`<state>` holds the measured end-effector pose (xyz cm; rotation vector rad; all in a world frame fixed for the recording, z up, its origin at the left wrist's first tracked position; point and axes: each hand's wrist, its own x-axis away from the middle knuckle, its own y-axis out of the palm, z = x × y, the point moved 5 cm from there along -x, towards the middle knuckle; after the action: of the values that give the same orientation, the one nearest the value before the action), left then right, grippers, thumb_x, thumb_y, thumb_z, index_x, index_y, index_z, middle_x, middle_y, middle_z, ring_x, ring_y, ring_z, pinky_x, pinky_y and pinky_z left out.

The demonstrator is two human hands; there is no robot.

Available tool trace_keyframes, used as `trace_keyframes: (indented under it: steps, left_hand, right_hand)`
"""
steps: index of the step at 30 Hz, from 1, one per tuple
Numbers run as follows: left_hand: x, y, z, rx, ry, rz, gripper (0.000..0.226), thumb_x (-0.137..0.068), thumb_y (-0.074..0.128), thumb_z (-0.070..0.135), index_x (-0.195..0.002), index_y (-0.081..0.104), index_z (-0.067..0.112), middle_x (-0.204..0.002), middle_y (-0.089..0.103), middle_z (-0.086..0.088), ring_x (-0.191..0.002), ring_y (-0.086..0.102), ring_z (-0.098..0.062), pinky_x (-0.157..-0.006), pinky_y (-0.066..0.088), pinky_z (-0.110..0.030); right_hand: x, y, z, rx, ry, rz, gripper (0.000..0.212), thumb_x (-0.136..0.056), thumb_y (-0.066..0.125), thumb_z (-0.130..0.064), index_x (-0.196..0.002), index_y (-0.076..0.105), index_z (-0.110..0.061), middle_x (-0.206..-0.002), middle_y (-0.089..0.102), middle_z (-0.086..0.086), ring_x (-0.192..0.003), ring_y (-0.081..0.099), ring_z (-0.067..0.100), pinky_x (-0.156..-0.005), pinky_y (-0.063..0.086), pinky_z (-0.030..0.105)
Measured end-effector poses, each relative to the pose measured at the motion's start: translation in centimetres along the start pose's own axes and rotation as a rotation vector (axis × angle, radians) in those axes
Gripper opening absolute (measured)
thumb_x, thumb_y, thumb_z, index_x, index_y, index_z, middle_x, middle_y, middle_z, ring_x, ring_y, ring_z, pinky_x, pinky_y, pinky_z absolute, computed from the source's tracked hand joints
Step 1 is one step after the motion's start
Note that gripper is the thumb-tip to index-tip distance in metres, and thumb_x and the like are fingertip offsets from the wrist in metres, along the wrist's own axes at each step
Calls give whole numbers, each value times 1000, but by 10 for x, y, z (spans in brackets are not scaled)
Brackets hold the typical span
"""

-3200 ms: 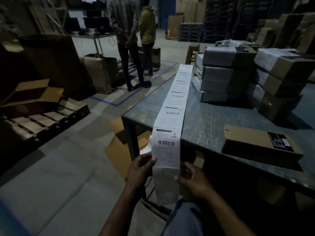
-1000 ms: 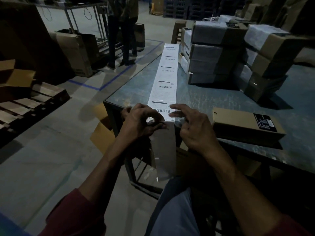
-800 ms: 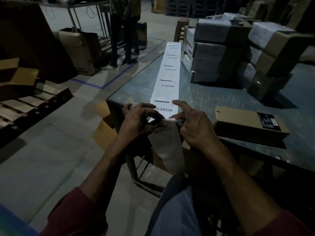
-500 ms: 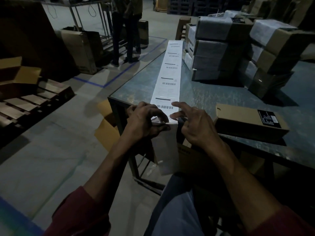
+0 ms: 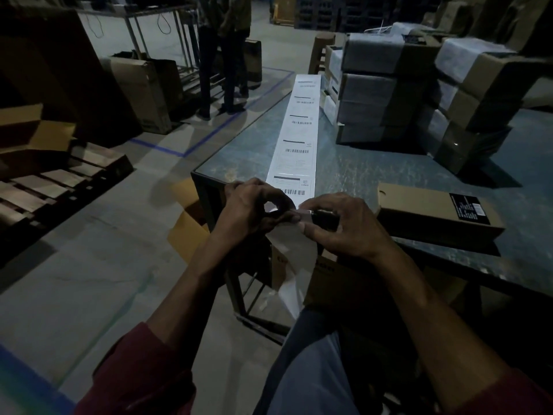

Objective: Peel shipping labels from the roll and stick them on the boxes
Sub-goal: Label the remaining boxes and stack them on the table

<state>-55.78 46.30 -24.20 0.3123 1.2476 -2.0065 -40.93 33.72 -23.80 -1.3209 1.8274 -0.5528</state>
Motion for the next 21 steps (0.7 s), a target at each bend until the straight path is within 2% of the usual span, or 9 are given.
trace_keyframes:
  steps: [2, 5, 7, 11, 14, 16, 17, 19, 21]
  left_hand:
    - [-2, -2, 1, -14, 26, -28, 39, -81, 73, 60, -116, 63, 46, -95, 57, 51, -84, 63, -3, -85, 53, -61]
    - [-4, 0, -9, -40, -2, -70, 40, -83, 78, 49, -119, 61, 49, -87, 60, 33, -90, 63, -7, -87, 53, -62]
    - [-5, 1, -12, -36, -4, -81, 29, -82, 82, 42, -109, 72, 44, -86, 56, 30, -85, 59, -5, -84, 52, -65]
    - [-5, -8, -2, 49, 10, -18, 24, -82, 86, 45, -104, 79, 37, -85, 64, 31, -85, 57, 10, -84, 52, -60]
    - [-5, -15, 0, 98, 34, 37, 20, -82, 90, 40, -96, 80, 29, -97, 72, 17, -93, 69, -2, -86, 56, -46]
    - [-7, -17, 1, 85, 31, 34, 19, -81, 89, 41, -93, 81, 29, -100, 70, 18, -101, 70, -8, -89, 56, -39]
    - [-8, -17, 1, 64, 26, 26, 19, -80, 89, 45, -91, 80, 33, -101, 71, 19, -107, 69, -10, -92, 54, -44]
    - [-8, -15, 2, 27, 47, 4, 17, -79, 88, 48, -88, 80, 37, -104, 74, 18, -112, 65, -12, -95, 51, -47]
    - [-5, -14, 4, 32, 49, 8, 16, -78, 89, 45, -87, 82, 35, -107, 74, 16, -110, 62, -8, -92, 50, -34]
  right_hand:
    - [-1, 0, 1, -15, 33, 29, 29, -88, 73, -49, -104, 80, -27, -101, 76, -15, -92, 69, -1, -82, 57, 22]
    - [-2, 0, 2, -58, 32, 61, 20, -90, 77, -40, -101, 81, -23, -94, 72, -25, -90, 66, -14, -75, 48, 7]
    - [-2, -1, 2, -79, 26, 58, 17, -91, 77, -37, -103, 81, -24, -95, 73, -25, -91, 66, -16, -78, 45, 4]
    - [-3, -2, 9, -180, 49, 13, 22, -96, 73, -27, -118, 74, -27, -108, 75, -17, -104, 69, -4, -90, 55, 21]
    - [-4, -8, 14, -291, 68, -33, 29, -98, 60, -11, -120, 70, -26, -112, 75, -10, -107, 71, 9, -91, 57, 34]
    - [-5, -8, 16, -243, 66, -45, 36, -95, 56, 1, -118, 73, -22, -112, 75, -12, -108, 70, 5, -95, 57, 31]
    - [-6, -7, 15, -193, 64, -33, 38, -93, 58, 3, -117, 74, -22, -112, 75, -14, -108, 69, 0, -98, 56, 29]
    - [-6, -4, 13, -128, 33, 11, 31, -91, 68, -3, -113, 77, -23, -110, 76, -15, -106, 69, -3, -99, 57, 29]
    - [-6, -1, 11, -81, -14, 42, 23, -88, 78, -14, -108, 79, -25, -104, 77, -15, -100, 71, 0, -92, 59, 30]
